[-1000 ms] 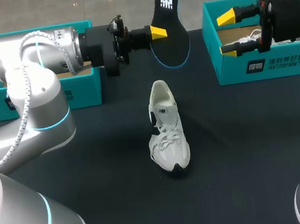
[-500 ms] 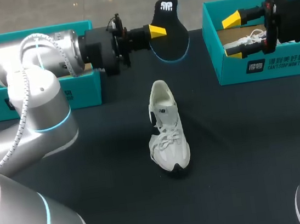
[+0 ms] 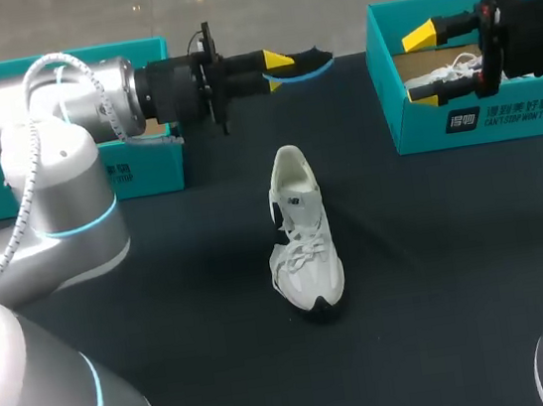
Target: Take the shoe out of the shoebox, open the shoe tongue, remove and reinsert the insole, then place the shoe into the shoebox
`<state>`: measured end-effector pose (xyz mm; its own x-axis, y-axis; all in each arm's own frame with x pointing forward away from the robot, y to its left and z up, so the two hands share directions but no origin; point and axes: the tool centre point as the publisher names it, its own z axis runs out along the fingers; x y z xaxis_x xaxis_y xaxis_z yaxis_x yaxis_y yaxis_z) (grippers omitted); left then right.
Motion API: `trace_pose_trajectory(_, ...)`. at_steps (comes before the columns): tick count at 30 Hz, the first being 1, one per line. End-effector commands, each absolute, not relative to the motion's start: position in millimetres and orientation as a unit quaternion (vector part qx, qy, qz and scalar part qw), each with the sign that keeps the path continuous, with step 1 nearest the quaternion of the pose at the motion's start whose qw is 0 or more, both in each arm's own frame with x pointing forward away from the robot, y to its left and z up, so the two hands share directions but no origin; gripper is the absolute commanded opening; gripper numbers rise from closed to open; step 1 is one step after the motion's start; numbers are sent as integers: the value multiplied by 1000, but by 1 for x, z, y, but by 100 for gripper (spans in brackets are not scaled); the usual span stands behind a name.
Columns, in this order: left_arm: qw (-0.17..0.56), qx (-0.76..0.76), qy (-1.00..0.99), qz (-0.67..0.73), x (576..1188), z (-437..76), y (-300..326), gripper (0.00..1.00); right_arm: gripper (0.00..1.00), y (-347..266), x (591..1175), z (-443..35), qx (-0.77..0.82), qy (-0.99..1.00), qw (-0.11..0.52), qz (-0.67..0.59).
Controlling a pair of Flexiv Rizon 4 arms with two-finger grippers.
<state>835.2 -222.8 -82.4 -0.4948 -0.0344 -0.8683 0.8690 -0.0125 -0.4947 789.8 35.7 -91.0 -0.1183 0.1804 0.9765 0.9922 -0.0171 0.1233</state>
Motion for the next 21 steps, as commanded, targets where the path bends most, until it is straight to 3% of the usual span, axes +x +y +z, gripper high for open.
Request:
trace_pose_trajectory(1, 243, 313, 622, -676, 844, -83, -220, 0, 100, 37, 790, -91, -519, -565, 414, -489)
trace_pose_trajectory(11, 243, 313, 622, -676, 844, -83, -220, 0, 100, 37, 790, -91, -519, -565, 414, -489)
trace_pose_trajectory(15, 152, 186, 640, -730, 832, -72, -218, 0, 100, 37, 790, -91, -519, -565, 414, -489)
trace_pose_trajectory(21, 111, 102, 609, -779, 827, -70, -214, 0, 100, 37, 790, -91, -519, -565, 414, -489)
